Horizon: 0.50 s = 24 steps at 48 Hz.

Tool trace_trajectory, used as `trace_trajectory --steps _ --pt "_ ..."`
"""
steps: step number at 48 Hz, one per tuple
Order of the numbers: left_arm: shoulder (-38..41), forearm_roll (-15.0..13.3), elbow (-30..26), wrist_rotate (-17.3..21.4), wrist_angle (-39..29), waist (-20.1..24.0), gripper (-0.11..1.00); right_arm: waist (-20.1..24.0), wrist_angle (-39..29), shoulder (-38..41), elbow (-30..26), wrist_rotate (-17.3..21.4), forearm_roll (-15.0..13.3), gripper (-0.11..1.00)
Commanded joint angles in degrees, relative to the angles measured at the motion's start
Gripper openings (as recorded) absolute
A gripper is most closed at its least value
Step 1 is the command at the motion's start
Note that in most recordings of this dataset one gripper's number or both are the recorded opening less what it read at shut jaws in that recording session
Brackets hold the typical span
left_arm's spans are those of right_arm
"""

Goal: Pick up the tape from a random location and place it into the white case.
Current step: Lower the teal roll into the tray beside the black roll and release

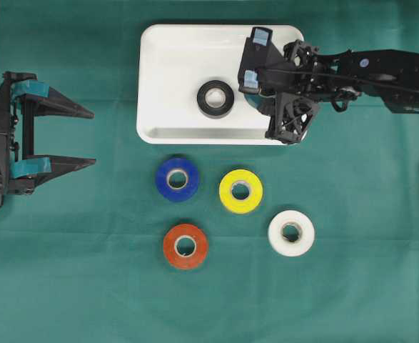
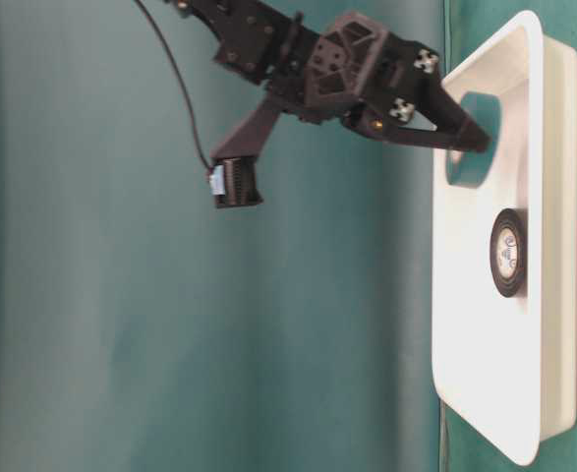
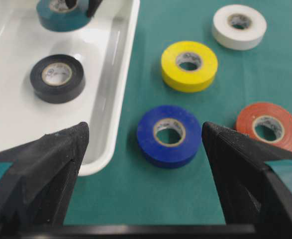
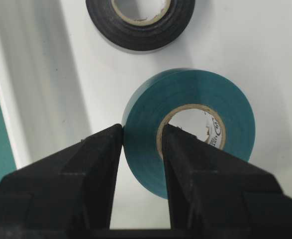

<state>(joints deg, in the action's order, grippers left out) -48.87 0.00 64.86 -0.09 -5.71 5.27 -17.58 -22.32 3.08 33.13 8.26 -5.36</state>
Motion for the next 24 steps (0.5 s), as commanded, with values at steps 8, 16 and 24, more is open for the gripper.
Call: trace_trajectory --steps 8,16,24 --pt "0.09 0.00 -0.88 0.00 0.62 0.18 0.89 -0.09 1.93 0.44 0.18 0.09 0.00 0.28" --pt "0.18 -0.09 -0.88 0.00 0.70 0.09 0.89 -0.18 1.93 0.44 0.18 0.09 0.00 0.28" --pt "0.18 -0.09 -0.88 0.09 0.62 0.09 0.89 -0.09 1.67 0.44 0.18 0.26 0.09 0.28"
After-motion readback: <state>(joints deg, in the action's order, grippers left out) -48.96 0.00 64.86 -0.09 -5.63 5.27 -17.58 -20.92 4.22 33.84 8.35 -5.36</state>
